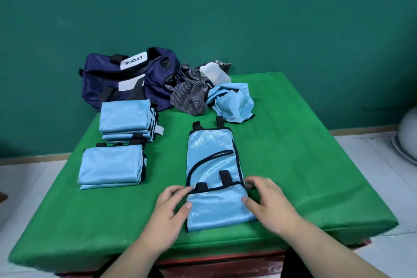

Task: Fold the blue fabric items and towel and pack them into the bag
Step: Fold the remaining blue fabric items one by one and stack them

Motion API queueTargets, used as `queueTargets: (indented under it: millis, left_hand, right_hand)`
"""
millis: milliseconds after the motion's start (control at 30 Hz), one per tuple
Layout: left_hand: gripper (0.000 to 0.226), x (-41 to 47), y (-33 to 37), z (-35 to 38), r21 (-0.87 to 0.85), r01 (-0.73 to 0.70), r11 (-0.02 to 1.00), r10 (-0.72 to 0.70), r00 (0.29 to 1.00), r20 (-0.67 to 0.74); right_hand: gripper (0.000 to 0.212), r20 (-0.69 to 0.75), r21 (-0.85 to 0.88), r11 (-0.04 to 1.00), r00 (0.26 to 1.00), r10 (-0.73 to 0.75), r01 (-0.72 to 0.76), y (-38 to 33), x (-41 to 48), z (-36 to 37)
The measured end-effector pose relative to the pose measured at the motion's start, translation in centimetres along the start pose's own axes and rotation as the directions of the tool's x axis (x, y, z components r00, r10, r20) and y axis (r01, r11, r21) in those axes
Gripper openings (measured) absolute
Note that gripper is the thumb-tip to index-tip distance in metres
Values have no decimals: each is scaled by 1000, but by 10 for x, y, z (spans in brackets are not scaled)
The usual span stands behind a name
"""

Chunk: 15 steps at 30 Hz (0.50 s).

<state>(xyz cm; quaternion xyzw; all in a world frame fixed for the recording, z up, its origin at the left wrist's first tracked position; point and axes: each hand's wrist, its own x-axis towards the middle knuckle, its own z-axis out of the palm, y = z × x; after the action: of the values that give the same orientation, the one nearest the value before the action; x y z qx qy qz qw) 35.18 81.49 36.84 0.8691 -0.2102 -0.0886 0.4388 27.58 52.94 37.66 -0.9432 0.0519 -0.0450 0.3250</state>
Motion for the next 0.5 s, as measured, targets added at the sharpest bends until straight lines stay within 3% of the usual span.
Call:
queueTargets:
  millis: [233,400,500]
  left_hand:
    - [33,-12,13,6,282,-19,959,21,1000,-2]
    - [35,-12,15,9,358,-22,934,34,999,-27]
    - [38,-15,19,11,324,-21,946,43,997,-62]
  right_hand:
    - [25,25,-320,947,999,-23,30,-28,0,0]
    - [13,-1,-299,954,1000,7,-7,-33,-1,5]
    - [14,-53,-167,984,997,53,-62,-33,-2,7]
